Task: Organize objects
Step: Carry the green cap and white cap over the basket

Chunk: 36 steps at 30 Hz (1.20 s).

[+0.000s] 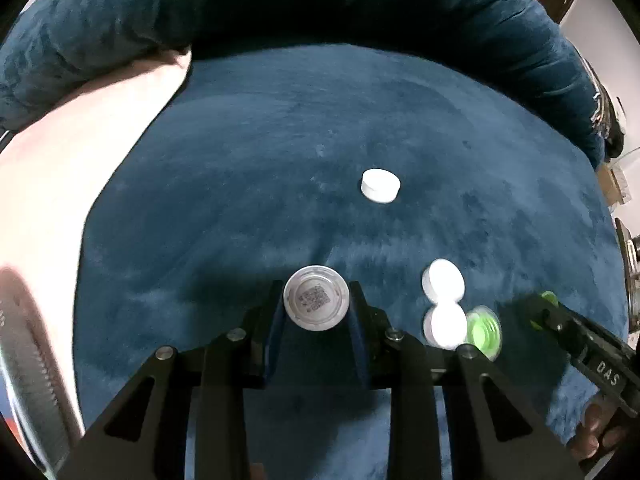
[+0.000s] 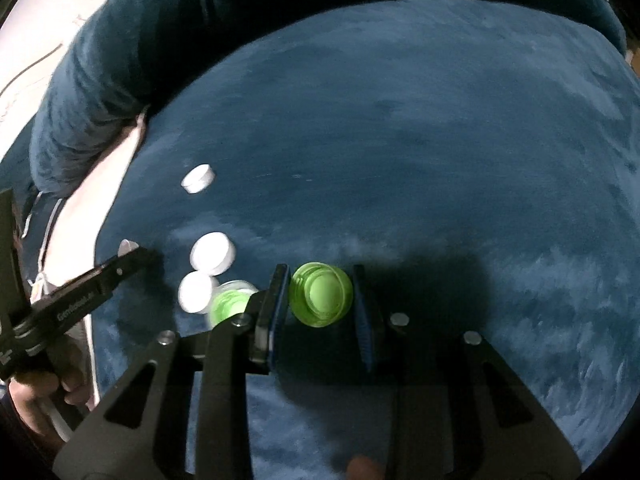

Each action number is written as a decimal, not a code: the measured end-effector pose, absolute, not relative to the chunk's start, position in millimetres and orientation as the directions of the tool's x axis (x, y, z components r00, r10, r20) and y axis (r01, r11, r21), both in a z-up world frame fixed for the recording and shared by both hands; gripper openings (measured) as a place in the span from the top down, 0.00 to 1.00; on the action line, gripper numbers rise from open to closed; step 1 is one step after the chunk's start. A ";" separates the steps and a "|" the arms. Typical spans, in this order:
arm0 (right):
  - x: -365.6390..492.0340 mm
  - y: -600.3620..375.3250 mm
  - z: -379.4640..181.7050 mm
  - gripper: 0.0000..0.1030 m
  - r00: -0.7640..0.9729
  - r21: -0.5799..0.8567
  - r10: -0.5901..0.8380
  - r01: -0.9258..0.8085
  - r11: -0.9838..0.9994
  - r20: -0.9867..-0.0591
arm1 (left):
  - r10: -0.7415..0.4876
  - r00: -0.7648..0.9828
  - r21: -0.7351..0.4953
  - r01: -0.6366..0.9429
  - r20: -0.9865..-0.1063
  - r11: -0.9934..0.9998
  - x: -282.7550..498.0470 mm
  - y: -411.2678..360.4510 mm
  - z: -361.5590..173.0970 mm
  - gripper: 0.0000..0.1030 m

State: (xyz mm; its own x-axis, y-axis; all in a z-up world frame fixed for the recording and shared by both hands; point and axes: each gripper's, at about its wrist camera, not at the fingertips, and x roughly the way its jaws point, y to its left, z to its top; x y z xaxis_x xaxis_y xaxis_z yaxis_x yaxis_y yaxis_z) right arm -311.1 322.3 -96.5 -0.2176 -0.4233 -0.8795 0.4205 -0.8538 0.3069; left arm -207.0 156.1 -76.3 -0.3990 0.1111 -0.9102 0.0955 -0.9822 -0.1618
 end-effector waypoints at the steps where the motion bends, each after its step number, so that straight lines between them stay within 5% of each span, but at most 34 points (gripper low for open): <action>1: -307.2 321.3 -92.6 0.70 -0.218 0.315 -0.435 0.429 -0.847 -0.874 | 0.114 -0.402 -0.165 0.095 -0.909 -0.982 -200.8 154.4 -71.4 0.70; 15: -248.3 300.3 -48.3 0.70 -0.188 0.376 -0.546 0.546 -0.749 -0.816 | 0.100 -0.466 -0.198 0.167 -0.879 -0.966 -121.2 96.3 -21.5 0.70; 30: -124.7 153.1 7.8 0.70 0.005 0.438 -0.679 0.768 -0.467 -0.734 | -0.056 -0.631 -0.308 0.452 -0.773 -0.837 7.4 -88.4 75.4 0.70; 36: -68.5 77.8 29.1 0.69 0.107 0.415 -0.669 0.851 -0.321 -0.736 | -0.127 -0.612 -0.324 0.570 -0.781 -0.755 44.0 -164.5 68.1 0.70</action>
State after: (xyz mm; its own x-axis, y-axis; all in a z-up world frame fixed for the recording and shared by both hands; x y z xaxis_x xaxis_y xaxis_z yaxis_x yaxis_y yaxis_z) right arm -68.5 77.8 29.1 0.1065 -0.6687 -0.7359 0.8513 -0.3210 0.4149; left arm 44.0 -164.5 68.1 -0.6120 -0.1268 -0.7806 0.5699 -0.7551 -0.3242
